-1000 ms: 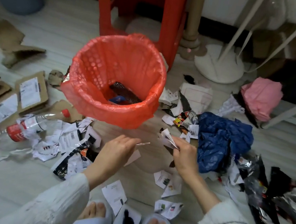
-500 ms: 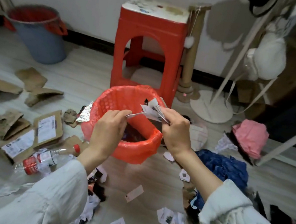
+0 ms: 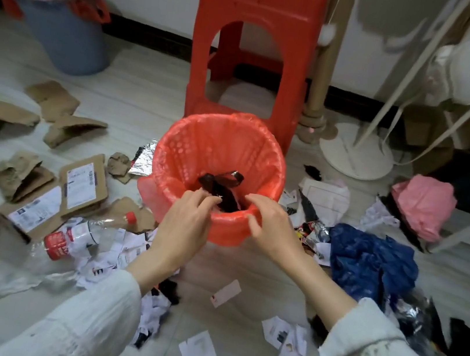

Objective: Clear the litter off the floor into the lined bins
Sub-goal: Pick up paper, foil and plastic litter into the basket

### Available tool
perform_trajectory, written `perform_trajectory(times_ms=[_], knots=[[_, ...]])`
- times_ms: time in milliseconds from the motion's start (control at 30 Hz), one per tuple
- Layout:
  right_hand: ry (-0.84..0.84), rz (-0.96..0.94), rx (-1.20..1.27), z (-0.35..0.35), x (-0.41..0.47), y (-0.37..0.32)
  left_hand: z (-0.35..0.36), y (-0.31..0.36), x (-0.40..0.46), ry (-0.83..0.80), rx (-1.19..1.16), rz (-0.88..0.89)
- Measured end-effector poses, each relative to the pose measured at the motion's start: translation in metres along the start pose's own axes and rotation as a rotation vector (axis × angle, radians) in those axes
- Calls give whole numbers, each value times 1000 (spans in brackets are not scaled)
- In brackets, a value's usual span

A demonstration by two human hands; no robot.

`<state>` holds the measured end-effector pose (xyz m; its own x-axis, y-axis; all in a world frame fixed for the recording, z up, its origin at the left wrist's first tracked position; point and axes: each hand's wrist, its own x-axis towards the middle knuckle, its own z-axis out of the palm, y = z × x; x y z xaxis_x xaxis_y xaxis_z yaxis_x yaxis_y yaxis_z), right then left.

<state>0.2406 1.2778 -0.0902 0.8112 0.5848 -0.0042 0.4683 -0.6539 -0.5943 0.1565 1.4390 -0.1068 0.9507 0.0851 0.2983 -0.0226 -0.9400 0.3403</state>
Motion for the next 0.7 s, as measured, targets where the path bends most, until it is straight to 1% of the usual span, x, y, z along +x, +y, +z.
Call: perform_trajectory(times_ms=[67,133,200,267,333,400,467,500,567,600,700], knots=[[71,47,36,-1,-21,10,4,16,-12,-16,-14,54],[43,129,43,0,-45,23,17,28,-28,-96,-45,90],[-68,233,12,4,-69,40,32,39,-44,-265,-44,72],[-179,323,-21,11,-91,63,55,48,-61,-462,-16,8],[-237,414,-59,21,-109,84,75,53,-76,-626,15,-48],[-257,534,-104,32,-125,105,98,52,-88,-721,25,-73],[-314,656,-147,47,-137,125,124,46,-98,-779,11,-102],[-351,699,-167,56,-143,132,135,42,-103,-784,3,-117],[-391,774,-186,75,-151,146,156,36,-108,-726,-39,-152],[-382,802,-189,84,-153,150,164,34,-110,-709,-51,-179],[-318,801,-230,107,-155,153,179,24,-111,-743,-9,-289]])
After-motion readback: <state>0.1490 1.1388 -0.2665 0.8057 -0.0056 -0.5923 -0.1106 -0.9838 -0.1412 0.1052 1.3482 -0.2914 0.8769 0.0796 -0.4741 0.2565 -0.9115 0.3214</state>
